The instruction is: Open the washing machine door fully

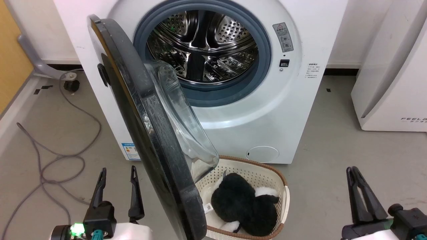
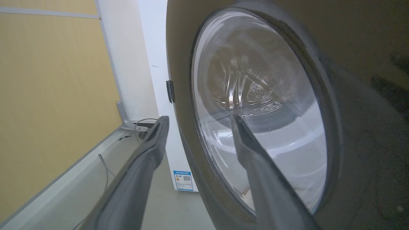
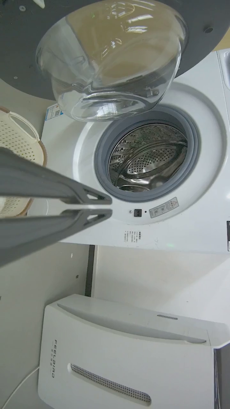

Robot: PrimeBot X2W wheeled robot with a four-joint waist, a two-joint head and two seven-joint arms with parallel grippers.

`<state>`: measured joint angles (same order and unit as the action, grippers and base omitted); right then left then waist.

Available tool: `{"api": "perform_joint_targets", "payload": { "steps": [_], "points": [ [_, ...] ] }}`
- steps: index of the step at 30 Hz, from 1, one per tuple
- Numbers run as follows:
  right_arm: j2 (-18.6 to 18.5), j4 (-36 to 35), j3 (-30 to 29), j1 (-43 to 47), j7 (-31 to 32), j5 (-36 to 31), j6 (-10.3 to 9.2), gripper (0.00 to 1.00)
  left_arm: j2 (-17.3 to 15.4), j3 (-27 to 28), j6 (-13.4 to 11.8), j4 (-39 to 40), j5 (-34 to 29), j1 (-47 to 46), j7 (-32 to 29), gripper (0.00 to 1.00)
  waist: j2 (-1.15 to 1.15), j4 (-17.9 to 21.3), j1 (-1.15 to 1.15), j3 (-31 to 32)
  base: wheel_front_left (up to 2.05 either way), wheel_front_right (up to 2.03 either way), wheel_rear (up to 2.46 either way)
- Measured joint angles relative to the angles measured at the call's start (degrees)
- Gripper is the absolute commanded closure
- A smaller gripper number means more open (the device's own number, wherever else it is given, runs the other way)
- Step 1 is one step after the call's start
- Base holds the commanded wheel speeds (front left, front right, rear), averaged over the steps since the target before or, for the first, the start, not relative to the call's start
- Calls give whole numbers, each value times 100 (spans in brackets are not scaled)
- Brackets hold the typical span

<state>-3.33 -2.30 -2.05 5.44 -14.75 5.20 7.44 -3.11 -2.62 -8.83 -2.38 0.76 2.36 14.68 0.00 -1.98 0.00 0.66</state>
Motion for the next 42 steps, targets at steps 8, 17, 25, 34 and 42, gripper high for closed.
{"api": "perform_joint_targets", "payload": {
  "steps": [8,17,25,34,42],
  "points": [
    [11,102,-52,4,0,1,0,0,2,22,-10,3,0,0,0,0,0,-28,0,28,0,0,0],
    [15,188,-67,26,0,3,0,0,-43,226,-64,255,1,-22,1,100,0,-75,0,37,0,0,0],
    [16,212,-26,53,0,44,0,0,-116,174,-10,1224,-16,-319,1,100,0,-158,0,44,0,0,0],
    [19,244,18,57,0,70,0,0,-119,-291,100,2325,-126,-729,7,100,0,-264,0,61,0,0,0],
    [19,250,35,77,0,87,0,0,-125,-1028,356,2760,-188,-871,7,100,0,-343,0,72,0,0,0]
  ]
}}
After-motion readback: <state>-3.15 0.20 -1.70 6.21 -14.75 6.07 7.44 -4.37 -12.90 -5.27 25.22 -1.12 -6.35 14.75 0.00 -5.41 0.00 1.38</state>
